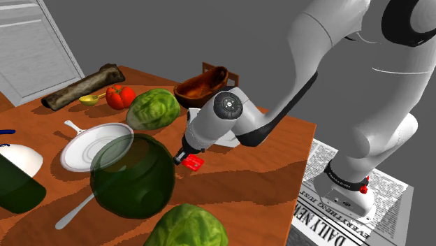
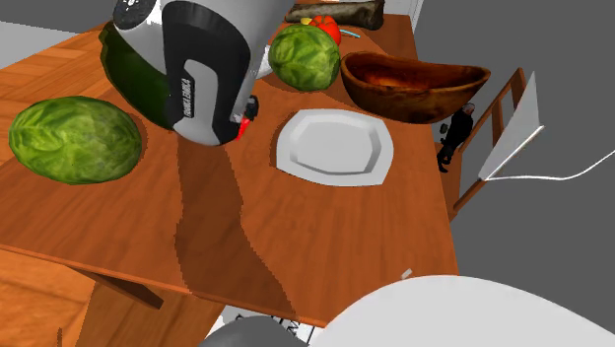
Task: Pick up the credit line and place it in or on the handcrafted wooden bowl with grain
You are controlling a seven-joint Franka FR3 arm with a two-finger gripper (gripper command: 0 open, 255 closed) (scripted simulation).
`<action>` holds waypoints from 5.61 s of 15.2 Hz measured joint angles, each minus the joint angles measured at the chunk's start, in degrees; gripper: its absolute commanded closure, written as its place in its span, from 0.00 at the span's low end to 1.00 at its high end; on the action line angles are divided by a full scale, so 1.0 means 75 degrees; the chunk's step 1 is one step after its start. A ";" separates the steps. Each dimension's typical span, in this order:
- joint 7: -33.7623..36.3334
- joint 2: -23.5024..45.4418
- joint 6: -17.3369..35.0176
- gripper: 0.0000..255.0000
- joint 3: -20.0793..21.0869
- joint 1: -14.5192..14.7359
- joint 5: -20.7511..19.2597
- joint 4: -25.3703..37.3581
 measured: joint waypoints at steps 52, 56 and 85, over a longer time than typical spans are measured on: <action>-0.9528 -0.2901 -0.0576 1.00 -0.3841 0.0951 0.8733 0.1317; -1.0178 -0.2373 -0.0584 1.00 -0.4175 0.0711 0.8737 0.1771; -1.1818 0.0472 0.0103 1.00 -0.5089 0.0085 0.8116 0.3499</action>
